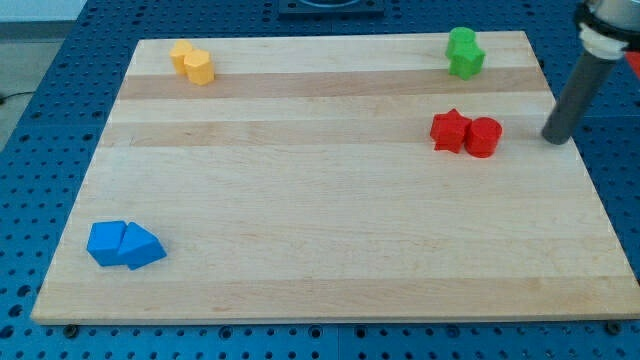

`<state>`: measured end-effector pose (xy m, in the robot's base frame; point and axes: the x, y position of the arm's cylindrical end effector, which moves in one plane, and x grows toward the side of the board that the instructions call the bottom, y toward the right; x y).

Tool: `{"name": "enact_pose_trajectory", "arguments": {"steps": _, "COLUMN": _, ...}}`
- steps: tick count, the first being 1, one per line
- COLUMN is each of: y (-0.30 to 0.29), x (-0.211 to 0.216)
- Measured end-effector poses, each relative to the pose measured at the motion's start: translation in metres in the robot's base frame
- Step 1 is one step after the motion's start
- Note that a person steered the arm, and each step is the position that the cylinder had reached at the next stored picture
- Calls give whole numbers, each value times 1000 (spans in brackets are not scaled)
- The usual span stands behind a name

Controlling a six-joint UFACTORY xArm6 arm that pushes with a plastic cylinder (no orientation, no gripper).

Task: Separate the red circle from the red star

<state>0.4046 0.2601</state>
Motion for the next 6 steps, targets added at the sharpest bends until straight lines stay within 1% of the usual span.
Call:
{"name": "enact_pose_trajectory", "arguments": {"steps": 1, "y": -72, "x": 0}}
{"name": "enact_pose_trajectory", "arguments": {"steps": 2, "y": -168, "x": 2}}
{"name": "enact_pose_trajectory", "arguments": {"steps": 3, "y": -239, "x": 10}}
{"name": "enact_pose_trajectory", "arguments": {"steps": 5, "y": -112, "x": 11}}
{"name": "enact_pose_trajectory", "arguments": {"steps": 6, "y": -112, "x": 39}}
